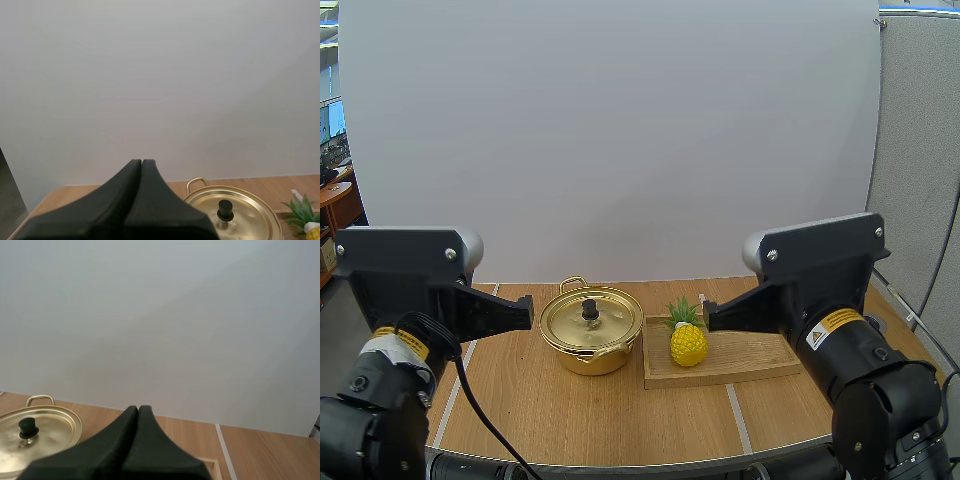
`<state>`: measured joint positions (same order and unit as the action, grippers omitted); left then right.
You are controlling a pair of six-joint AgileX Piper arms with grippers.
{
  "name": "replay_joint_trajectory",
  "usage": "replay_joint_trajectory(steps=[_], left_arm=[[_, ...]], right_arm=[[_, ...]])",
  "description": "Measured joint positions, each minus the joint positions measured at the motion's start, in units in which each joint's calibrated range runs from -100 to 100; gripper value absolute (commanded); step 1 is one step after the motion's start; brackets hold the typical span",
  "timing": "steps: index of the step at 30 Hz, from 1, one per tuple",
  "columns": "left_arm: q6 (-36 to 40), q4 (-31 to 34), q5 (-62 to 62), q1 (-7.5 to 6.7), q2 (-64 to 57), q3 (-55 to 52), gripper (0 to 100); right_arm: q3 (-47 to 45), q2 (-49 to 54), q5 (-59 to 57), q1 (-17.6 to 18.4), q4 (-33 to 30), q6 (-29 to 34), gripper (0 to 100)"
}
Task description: Open the pot, put the grape inside, and close it
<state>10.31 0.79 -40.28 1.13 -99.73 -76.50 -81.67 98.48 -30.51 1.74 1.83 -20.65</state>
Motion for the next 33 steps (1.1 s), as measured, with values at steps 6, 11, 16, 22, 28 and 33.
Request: replay_joint_trajectory(steps=[6, 11, 16, 22, 28, 33], left_arm=[[-0.9, 0.0, 9.3, 0.00, 0.0, -7.5, 0], [-1.0, 0.0, 12.8, 0.00, 0.0, -13.0, 0], [-2.1, 0.0, 15.7, 0.00, 0.0, -19.0, 0], [-3.0, 0.0, 16.0, 0.00, 0.0, -23.3, 0], [-1.7, -0.2, 12.0, 0.00, 0.0, -23.3, 0], [-1.0, -0.8, 10.4, 0.00, 0.0, -23.3, 0]], right_arm=[[-6.1, 0.0, 1.2, 0.1, -0.6, 0.0, 0], [-11.5, 0.0, 3.5, 0.1, -0.8, 0.0, 0], [-16.9, 0.0, 5.7, 0.1, -0.8, 0.0, 0], [-18.1, 0.0, 4.0, 0.1, -0.8, 0.2, 0], [-18.2, 0.0, -0.3, 0.1, -0.8, 0.8, 0], [-18.3, 0.0, -0.4, 0.1, -0.8, 0.9, 0]])
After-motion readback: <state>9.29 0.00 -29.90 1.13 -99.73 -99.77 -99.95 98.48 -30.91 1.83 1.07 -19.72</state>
